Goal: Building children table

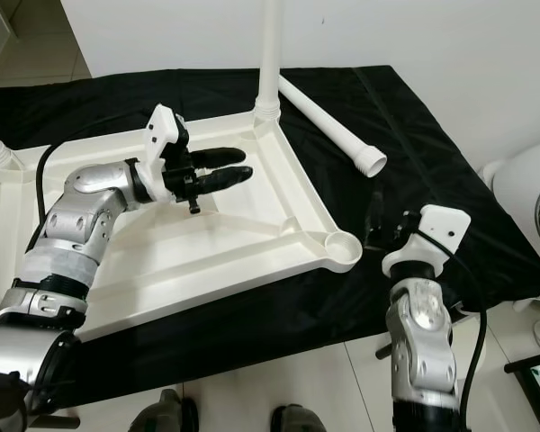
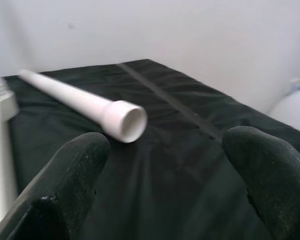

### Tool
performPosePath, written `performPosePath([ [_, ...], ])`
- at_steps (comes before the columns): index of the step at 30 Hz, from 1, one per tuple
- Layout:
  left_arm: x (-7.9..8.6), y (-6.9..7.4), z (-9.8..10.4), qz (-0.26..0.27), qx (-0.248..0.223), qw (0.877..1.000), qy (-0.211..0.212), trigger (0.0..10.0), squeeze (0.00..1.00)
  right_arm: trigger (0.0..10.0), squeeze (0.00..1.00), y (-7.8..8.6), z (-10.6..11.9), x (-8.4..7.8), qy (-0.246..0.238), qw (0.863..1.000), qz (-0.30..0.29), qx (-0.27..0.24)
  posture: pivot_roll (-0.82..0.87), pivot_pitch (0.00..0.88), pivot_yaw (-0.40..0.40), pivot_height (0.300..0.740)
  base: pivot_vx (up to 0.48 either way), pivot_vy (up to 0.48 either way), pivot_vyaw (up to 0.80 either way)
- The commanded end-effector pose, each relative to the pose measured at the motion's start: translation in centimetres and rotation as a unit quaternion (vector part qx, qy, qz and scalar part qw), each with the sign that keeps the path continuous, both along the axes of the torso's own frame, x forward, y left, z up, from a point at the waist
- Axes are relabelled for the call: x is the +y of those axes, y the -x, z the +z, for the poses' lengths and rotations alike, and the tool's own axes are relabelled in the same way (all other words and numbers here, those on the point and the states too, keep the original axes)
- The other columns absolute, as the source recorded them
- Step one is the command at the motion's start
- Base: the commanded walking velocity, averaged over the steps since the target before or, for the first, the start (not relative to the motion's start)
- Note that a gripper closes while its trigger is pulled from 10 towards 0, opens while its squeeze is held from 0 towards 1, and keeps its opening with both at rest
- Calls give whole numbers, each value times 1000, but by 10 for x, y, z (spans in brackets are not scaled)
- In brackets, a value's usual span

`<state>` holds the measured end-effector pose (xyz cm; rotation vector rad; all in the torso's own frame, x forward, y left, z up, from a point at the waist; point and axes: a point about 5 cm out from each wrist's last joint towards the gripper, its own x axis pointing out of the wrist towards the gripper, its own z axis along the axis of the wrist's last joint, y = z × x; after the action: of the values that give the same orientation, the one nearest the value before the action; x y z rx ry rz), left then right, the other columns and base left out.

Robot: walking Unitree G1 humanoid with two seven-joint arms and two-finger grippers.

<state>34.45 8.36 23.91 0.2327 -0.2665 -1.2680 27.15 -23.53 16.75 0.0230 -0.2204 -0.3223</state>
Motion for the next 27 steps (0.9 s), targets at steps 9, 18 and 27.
performPosePath([
  [9,-22,-16,18,130,3,989,69,10000,0,10000,0,-18,7,-13,5,1000,15,-7,5,157,-43,740,0,0,0],
  [18,-36,-12,26,94,10,993,68,10000,0,10000,1000,-36,22,-14,-20,999,20,-35,22,209,-22,740,0,0,0],
  [27,-42,-8,30,91,6,994,60,10000,0,10000,0,-47,32,-19,-72,994,40,-69,38,243,-20,740,0,0,0],
])
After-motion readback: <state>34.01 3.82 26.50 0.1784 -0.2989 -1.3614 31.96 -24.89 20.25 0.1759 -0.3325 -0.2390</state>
